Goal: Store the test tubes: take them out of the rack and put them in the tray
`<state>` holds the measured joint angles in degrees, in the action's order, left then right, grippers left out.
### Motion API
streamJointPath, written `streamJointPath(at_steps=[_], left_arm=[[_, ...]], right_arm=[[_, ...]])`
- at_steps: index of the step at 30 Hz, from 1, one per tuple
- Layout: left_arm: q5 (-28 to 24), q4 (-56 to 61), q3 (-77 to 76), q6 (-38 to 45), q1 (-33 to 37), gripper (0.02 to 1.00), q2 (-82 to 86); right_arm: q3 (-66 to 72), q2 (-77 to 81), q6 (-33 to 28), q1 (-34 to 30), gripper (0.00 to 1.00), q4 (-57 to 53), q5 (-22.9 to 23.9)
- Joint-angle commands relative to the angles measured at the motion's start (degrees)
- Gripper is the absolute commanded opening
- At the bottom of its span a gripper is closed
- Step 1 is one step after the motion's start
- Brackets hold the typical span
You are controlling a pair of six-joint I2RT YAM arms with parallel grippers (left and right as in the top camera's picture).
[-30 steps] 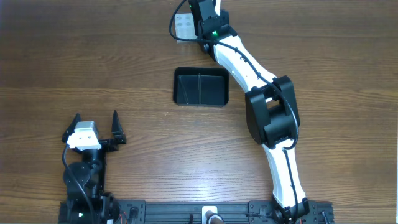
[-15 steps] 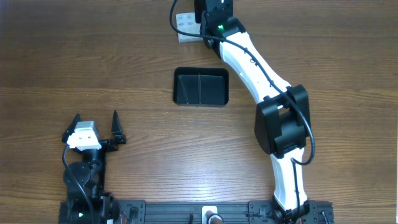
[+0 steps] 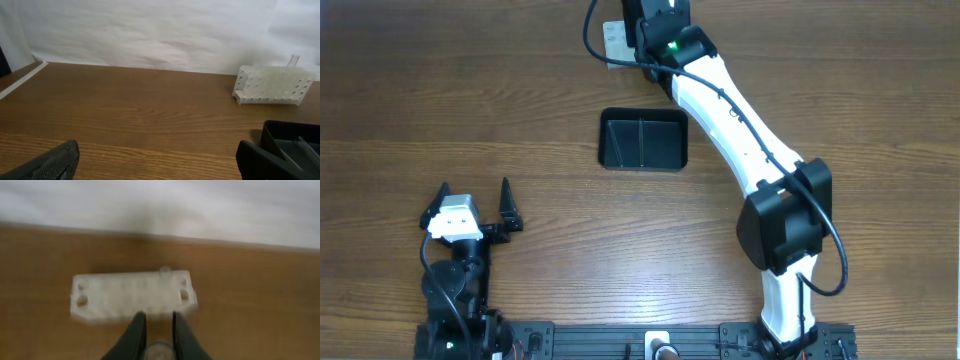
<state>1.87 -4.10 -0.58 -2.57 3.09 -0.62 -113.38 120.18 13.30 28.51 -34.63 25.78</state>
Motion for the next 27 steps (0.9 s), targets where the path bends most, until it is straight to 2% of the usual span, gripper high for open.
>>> streamJointPath(at_steps=[1, 8, 18, 27], left_arm=[[-0.37, -0.04, 0.24, 0.85, 0.24, 0.998, 0.46], [-0.37, -0.04, 0.24, 0.85, 0.24, 0.996, 0.46], [-0.37, -0.04, 0.24, 0.85, 0.24, 0.998, 0.46], [-0.37, -0.04, 0.24, 0.85, 0.24, 0.998, 0.46]], right_arm=[[-1.75, -4.0, 6.4, 0.35, 0.051, -8.31, -2.45], [-2.86, -3.96, 12.15, -0.02, 0.038, -21.4, -9.09], [-6.51, -1.49, 14.34, -2.69, 0.014, -32.02, -21.27], [-16.17, 7.56, 14.56, -2.86, 0.012, -42.45, -25.51]])
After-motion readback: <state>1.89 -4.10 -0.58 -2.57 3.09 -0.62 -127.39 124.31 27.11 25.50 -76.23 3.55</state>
